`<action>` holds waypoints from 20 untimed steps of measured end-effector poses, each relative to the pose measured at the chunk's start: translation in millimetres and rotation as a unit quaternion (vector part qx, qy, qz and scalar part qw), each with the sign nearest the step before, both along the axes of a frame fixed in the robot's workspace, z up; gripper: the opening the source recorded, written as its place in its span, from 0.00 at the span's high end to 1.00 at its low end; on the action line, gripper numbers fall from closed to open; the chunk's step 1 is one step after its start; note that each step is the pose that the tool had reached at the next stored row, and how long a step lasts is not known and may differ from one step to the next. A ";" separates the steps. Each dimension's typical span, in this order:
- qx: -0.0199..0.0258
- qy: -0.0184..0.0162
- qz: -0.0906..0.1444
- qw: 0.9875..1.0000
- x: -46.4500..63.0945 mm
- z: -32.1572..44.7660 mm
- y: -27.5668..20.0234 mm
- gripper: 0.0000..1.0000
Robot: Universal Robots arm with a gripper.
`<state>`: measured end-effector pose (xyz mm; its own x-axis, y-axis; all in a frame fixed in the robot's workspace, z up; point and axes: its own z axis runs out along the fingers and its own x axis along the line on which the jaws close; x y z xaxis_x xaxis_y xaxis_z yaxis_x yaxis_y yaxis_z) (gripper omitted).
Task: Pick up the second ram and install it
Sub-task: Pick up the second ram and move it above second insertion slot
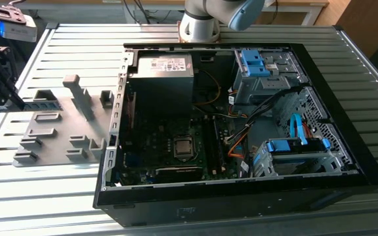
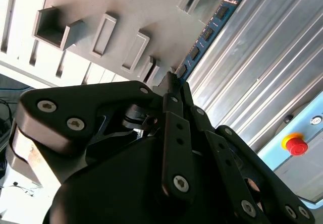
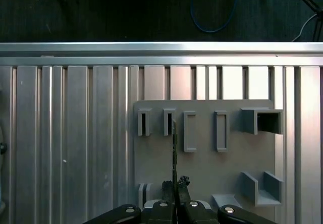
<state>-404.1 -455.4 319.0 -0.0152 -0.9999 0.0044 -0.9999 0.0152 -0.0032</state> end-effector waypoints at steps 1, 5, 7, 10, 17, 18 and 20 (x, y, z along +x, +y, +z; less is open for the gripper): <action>0.000 0.000 -0.001 1.000 0.0 0.3 0.1 0.86; -0.001 0.000 -0.001 1.000 -0.1 2.7 0.1 0.86; -0.001 0.000 -0.001 1.000 -0.1 4.4 0.1 0.86; -0.001 0.000 -0.001 1.000 -0.1 7.3 0.1 0.86; -0.001 0.000 -0.001 1.000 -0.1 14.4 0.1 0.86; -0.001 0.000 -0.001 1.000 -0.1 15.5 0.1 0.86; -0.001 0.000 -0.001 1.000 -0.1 17.6 0.1 0.86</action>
<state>-404.2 -455.2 336.6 -0.0181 -0.9998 0.0072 -0.9998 0.0181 -0.0030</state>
